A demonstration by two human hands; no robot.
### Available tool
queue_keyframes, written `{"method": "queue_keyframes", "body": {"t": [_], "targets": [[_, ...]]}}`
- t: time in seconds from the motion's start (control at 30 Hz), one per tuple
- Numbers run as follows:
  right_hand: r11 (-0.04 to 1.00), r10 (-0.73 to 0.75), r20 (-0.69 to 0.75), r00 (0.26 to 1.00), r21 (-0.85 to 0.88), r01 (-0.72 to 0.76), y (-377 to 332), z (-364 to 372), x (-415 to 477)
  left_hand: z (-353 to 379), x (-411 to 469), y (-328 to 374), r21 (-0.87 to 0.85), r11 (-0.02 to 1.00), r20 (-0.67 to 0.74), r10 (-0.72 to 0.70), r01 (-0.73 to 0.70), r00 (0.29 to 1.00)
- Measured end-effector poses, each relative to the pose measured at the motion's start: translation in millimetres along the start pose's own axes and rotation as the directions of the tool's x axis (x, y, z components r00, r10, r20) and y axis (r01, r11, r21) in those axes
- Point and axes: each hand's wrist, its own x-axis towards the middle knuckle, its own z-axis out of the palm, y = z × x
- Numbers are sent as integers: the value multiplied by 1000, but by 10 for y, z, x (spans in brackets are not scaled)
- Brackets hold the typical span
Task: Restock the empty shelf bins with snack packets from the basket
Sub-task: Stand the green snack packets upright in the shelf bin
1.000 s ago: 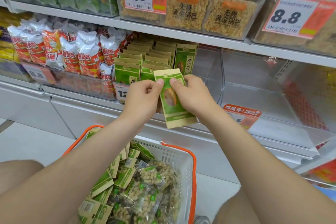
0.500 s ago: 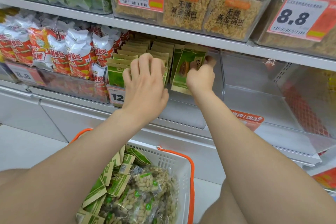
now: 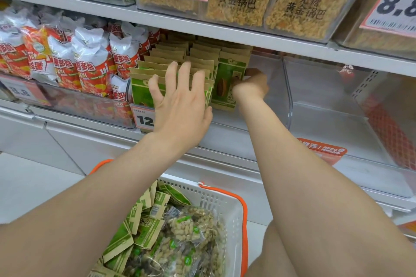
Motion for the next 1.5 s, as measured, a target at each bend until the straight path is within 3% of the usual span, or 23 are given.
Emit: {"method": "queue_keyframes", "body": {"t": [0.27,0.5,0.77,0.93,1.13,1.23,1.37,1.5], "targets": [[983,54,-25,998,177,-49,48,-13,-13,-41,-11,-24,-14,1000,9,17,-17,1000],[1000,3,138,990,-2,-3,97,-100,-137,-95,-48,-13,-42,999,39,30,-28,999],[995,-84,331,940,-21,96,198,-191,-326,-200,-103,-23,-88,996,55,29,-24,998],[971,-206,439,875,-17,237,234,-224,-356,-268,-156,10,-122,992,59,30,-22,998],[957,-168,553,816,-108,270,252,-238,-338,-257,-177,-11,-170,985,59,42,-32,997],[948,-171,524,835,-145,285,257,-256,-348,-269,-181,-35,-209,977,35,53,-44,998],[878,-285,409,867,-251,407,250,-357,-440,-313,-200,-92,-205,973,-60,92,-102,994],[733,-571,269,775,-257,629,150,-535,-744,-366,-265,-216,-153,979,-146,114,-136,983]]}}
